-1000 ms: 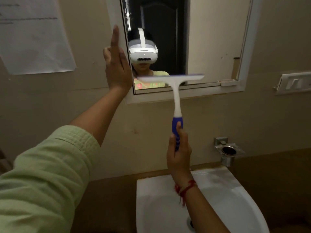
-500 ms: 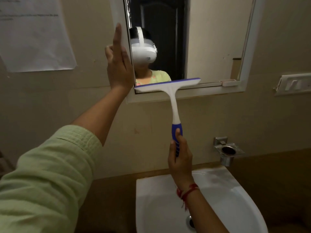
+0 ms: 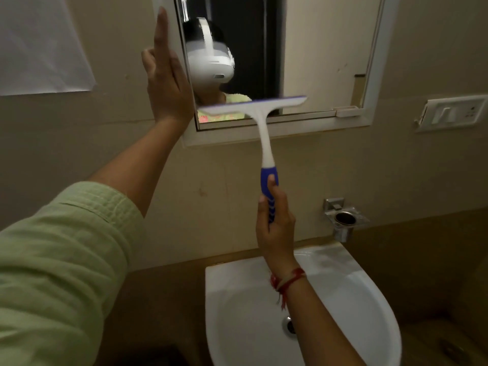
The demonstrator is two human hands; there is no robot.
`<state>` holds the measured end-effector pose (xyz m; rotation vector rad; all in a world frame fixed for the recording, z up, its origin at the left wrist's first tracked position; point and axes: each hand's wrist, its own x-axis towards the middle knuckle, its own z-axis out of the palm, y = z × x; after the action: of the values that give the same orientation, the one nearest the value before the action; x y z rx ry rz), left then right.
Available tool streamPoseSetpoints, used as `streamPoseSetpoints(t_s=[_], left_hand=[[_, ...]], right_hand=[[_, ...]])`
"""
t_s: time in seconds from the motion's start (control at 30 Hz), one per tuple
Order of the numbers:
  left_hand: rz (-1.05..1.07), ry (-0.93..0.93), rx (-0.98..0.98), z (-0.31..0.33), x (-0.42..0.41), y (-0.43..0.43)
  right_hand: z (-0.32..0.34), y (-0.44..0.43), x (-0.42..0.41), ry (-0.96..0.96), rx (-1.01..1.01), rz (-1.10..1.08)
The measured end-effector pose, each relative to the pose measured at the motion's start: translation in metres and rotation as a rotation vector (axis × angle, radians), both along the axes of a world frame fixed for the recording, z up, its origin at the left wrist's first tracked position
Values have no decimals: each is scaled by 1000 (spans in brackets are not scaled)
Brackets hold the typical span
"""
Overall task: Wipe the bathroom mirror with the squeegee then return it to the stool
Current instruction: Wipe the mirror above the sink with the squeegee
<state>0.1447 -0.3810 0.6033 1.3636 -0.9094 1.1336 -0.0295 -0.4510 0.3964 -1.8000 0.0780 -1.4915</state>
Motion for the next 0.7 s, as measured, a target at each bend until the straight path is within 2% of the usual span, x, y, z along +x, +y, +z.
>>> streamPoseSetpoints(t_s=[0.1, 0.37, 0.7], left_hand=[[7, 23, -6, 0, 0, 0], [36, 37, -18, 2, -3, 3], [101, 60, -32, 0, -4, 5]], right_hand=[[14, -3, 4, -39, 20, -4], [-26, 1, -3, 20, -30, 37], [76, -29, -9, -230, 0, 69]])
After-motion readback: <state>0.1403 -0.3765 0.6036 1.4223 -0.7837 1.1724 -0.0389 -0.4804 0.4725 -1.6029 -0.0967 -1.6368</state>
